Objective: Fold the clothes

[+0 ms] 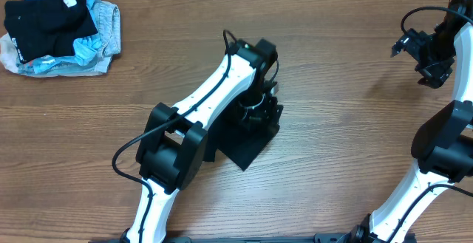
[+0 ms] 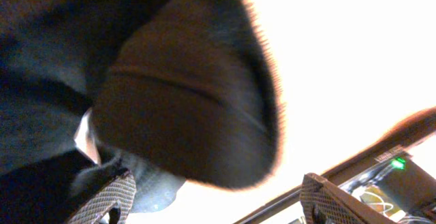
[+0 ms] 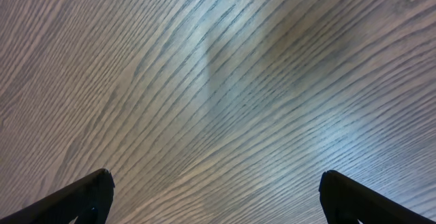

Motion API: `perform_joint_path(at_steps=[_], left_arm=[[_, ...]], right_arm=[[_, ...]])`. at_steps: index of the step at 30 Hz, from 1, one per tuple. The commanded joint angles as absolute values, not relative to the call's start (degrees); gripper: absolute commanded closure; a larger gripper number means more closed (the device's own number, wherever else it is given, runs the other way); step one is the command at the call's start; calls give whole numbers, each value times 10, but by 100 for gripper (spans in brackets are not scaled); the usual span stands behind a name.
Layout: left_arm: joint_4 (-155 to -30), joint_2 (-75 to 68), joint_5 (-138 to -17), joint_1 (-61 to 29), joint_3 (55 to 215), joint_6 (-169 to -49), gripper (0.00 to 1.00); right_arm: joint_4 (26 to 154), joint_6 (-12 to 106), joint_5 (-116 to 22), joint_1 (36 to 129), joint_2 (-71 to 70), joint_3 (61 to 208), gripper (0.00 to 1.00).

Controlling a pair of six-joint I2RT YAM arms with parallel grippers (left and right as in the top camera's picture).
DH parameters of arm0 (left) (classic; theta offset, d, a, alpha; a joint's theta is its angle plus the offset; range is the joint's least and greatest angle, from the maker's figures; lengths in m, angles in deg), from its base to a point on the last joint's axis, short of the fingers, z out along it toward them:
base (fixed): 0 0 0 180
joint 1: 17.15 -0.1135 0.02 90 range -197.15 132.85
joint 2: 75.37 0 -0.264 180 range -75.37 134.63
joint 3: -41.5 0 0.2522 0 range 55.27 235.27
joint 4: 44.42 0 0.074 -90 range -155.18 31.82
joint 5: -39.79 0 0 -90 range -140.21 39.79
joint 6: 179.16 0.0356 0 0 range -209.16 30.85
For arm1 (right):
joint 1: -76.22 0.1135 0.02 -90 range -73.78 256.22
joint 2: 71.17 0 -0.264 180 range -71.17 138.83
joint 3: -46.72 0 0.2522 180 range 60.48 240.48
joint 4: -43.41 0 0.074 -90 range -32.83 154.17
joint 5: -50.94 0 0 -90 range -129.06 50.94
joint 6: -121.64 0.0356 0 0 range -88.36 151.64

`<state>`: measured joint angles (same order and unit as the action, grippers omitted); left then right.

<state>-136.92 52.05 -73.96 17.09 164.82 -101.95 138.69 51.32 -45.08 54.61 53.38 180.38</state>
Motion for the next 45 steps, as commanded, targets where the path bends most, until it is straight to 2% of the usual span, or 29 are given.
perform_joint_path(at_steps=[1,7,11,18,24,28,33,38,45], left_arm=[[-1394,486,-746,168,1726,-978,17],[-1465,443,-616,146,1796,-997,11],[-1536,438,-586,108,1791,-1012,10],[-1541,438,-617,67,1677,-1022,5],[-1458,438,-616,52,1568,-1075,3],[-1429,438,-616,15,1547,-1098,3],[-1450,437,-627,-60,1547,-1097,2],[-1453,436,-698,-90,1516,-1054,1],[-1355,436,-800,-74,1414,-1030,0]], right_arm=[[1385,513,-454,548,525,1816,0],[1385,513,-454,548,525,1816,0],[1385,513,-453,548,525,1816,0],[1385,513,-454,548,525,1816,0],[1385,513,-454,548,525,1816,0],[1385,513,-454,548,525,1816,0],[1385,513,-454,548,525,1816,0],[1385,513,-454,548,525,1816,0],[1385,513,-454,548,525,1816,0]])
